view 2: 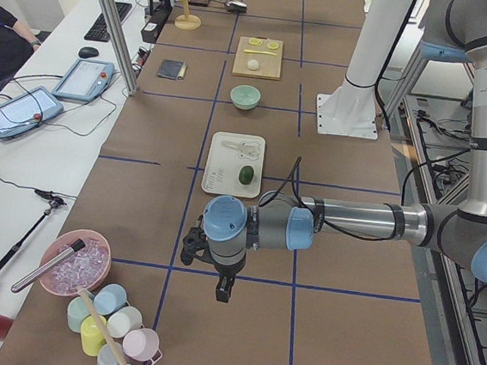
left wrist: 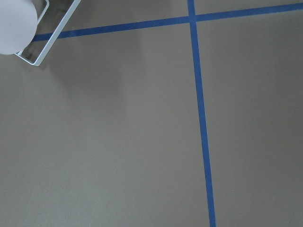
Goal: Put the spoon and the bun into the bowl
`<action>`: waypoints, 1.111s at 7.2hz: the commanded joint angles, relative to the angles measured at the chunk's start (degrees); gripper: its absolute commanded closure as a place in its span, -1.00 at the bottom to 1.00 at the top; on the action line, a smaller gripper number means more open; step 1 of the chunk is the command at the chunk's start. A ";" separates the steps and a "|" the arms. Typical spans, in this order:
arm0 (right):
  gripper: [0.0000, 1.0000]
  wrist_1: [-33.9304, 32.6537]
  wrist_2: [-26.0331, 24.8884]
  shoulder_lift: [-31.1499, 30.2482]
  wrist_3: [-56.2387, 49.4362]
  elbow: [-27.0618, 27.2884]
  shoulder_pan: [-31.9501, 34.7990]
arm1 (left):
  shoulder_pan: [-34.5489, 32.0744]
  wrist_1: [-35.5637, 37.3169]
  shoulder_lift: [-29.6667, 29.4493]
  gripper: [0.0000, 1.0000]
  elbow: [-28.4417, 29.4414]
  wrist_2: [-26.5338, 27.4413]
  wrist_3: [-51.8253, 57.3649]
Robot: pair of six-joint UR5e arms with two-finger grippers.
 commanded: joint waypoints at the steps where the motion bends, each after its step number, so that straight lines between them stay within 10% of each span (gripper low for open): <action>1: -1.00 0.00 0.01 0.21 0.05 0.02 0.00 | 0.09 -0.21 -0.09 -1.00 -0.61 0.04 0.26; 8: -1.00 0.09 -0.17 10.49 6.34 2.13 -4.48 | 8.83 -18.55 -5.15 -1.00 -0.36 -0.14 0.09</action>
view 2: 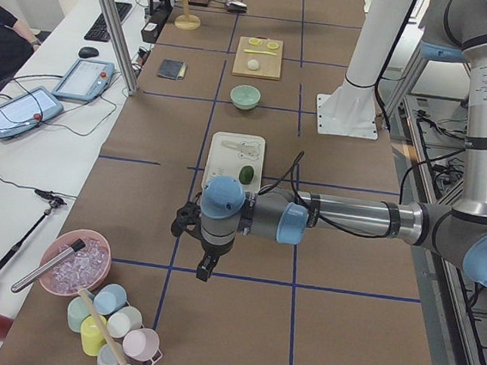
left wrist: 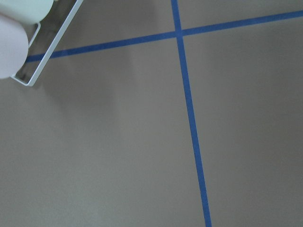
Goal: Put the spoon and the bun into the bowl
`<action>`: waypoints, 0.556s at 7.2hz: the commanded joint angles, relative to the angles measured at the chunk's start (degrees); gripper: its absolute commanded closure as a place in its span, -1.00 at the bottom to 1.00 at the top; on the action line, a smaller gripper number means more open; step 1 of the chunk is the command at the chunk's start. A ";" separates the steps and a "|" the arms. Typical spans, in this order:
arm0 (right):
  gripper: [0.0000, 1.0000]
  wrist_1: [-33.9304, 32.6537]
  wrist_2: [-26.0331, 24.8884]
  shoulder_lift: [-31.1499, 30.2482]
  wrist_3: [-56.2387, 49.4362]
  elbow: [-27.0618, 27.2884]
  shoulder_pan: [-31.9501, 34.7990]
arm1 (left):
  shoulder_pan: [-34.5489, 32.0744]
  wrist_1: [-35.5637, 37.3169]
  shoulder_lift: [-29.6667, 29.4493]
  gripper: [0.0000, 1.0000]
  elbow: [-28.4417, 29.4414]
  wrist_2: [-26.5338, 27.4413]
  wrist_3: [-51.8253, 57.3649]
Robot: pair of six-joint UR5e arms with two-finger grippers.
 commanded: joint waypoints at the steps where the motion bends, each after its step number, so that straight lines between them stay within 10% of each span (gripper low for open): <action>1: -1.00 1.26 0.21 5.09 4.81 0.08 -0.45 | 8.26 -5.31 -5.81 -1.00 -0.32 -0.03 0.05; 4: -1.00 9.00 0.30 5.38 4.91 -0.09 -3.95 | 13.29 -11.27 -18.55 -1.00 -0.06 0.06 -0.56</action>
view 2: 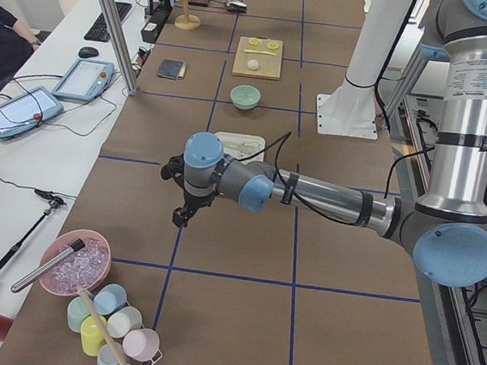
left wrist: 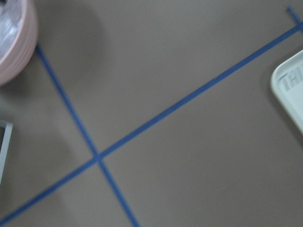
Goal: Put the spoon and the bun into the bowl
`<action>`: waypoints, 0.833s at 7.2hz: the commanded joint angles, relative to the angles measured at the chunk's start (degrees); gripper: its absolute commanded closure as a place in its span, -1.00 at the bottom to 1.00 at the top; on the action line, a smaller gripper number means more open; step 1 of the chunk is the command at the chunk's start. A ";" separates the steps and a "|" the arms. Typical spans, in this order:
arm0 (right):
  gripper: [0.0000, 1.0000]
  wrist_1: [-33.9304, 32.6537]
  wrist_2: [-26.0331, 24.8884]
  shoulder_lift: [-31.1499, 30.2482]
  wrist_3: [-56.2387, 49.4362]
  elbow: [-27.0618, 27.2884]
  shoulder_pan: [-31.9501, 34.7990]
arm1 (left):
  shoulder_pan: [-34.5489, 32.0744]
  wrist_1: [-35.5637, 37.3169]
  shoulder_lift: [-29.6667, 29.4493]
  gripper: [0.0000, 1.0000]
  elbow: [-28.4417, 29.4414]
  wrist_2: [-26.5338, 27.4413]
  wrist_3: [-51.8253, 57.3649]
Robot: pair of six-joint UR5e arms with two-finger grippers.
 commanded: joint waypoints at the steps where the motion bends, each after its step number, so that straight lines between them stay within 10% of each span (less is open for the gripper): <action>1: -1.00 2.26 -0.19 0.90 0.85 -0.80 -2.80 | 4.09 -8.39 -6.81 -1.00 0.25 -0.13 0.02; 6: -1.00 3.40 -0.02 -0.75 1.47 -2.04 -2.63 | 16.99 -21.02 -8.40 -1.00 -1.07 10.03 -36.94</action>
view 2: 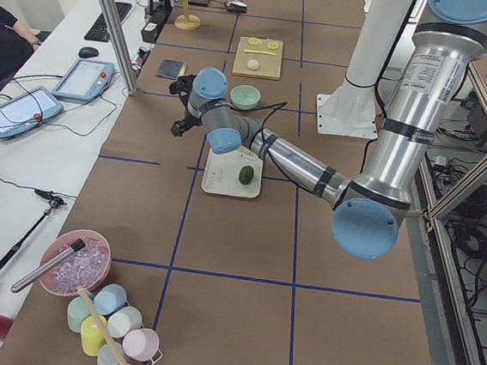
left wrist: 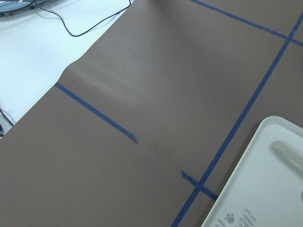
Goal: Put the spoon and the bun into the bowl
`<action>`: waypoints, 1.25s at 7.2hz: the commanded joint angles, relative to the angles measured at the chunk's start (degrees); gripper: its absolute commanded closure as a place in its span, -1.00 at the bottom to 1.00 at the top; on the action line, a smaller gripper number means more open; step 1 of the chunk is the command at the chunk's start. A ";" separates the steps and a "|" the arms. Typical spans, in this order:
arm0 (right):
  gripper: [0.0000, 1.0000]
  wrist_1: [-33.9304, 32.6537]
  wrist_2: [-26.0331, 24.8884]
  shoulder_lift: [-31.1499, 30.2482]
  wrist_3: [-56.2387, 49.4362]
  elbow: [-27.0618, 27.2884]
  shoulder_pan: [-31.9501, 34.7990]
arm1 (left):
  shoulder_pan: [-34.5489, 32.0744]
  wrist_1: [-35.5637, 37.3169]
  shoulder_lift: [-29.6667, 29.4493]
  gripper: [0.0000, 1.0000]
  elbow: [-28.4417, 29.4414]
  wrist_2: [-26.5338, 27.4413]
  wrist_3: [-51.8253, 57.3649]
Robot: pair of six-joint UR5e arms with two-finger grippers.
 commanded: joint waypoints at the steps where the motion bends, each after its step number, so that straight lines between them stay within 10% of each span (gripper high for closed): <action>1: -1.00 0.35 0.08 -0.91 0.05 0.05 0.07 | 9.24 -0.06 -1.33 -1.00 -1.98 12.19 -10.62; 9: -1.00 0.44 -0.01 -1.70 0.05 -0.04 0.07 | 33.37 12.33 -6.34 -0.67 1.78 29.58 -42.05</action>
